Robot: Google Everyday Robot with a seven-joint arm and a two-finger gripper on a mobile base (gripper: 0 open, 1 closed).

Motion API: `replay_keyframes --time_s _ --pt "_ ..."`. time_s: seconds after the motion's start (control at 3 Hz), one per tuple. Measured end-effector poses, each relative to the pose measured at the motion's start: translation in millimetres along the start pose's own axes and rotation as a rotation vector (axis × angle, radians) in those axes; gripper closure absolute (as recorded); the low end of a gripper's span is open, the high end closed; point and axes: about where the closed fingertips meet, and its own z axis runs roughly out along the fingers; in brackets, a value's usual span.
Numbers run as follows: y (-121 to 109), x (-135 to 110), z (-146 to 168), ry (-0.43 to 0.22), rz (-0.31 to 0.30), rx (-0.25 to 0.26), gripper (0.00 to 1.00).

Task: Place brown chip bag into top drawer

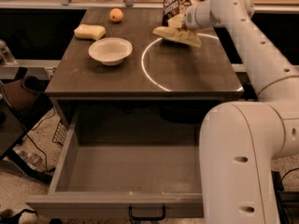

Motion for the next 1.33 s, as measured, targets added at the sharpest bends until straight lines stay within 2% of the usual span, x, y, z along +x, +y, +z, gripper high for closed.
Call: replay_keyframes --time_s 0.33,0.67,1.0,1.33 --pt "-18 -24 -34 0.054 -0.055 0.1 1.0" --pt "-32 -42 -79 0.091 -0.098 0.169 1.0" --pt "-47 -53 -146 0.101 -0.104 0.22 1.0" --pt "-46 -59 -208 0.072 -0.099 0.239 1.0"
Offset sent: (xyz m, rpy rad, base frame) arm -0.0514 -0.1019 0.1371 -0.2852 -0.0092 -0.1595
